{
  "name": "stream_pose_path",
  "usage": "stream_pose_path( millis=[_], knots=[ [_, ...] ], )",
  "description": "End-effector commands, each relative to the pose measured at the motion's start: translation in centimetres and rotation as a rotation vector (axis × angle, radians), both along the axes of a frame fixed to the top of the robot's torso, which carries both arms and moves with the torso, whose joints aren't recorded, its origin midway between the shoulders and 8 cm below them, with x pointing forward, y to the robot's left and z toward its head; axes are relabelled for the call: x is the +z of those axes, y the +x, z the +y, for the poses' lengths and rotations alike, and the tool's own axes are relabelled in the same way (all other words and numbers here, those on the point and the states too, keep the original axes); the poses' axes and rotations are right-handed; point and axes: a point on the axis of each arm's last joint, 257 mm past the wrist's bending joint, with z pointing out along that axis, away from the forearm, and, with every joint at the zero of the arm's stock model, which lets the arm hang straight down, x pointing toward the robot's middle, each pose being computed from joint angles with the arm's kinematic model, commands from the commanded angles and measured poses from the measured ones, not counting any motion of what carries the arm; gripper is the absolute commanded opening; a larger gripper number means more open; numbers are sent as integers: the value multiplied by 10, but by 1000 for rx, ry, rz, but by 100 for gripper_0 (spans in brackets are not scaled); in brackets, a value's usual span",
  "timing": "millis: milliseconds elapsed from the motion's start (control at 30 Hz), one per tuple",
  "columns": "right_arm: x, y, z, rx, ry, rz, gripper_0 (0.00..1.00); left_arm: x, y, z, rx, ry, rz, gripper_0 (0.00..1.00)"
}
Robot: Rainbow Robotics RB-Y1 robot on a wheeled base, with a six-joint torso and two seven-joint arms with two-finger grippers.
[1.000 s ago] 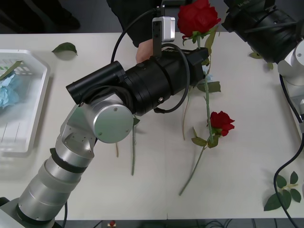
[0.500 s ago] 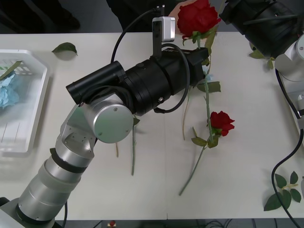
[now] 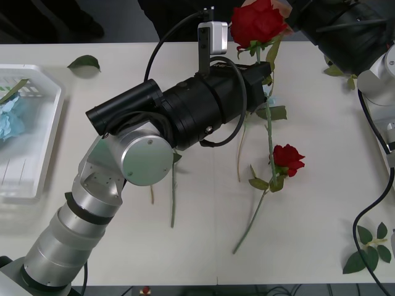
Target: Place the red flowers into the right box and the blue flowers into the left box. If a person shows an open palm, hand one flower to the person first, then continue sorting.
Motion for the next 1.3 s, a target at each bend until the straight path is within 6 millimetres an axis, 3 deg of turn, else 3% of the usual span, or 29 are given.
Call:
stream_pose_path(
  millis=[33, 333, 667, 1033, 1300],
  knots=[
    [36, -13, 11, 30, -7, -78, 100, 16, -3, 1, 0, 1, -61, 0],
    [34, -15, 6, 46, -17, -69, 100, 16, -3, 1, 0, 0, -61, 0],
    [1, -31, -38, 81, -130, 9, 100, 16, -4, 0, -1, 1, -63, 0],
    [-71, -47, -83, 100, -291, 275, 100, 16, -4, 0, -2, 0, -61, 0],
    [-139, -59, -117, 31, -247, 677, 100, 16, -5, 0, -6, 0, -61, 0]
  ],
)
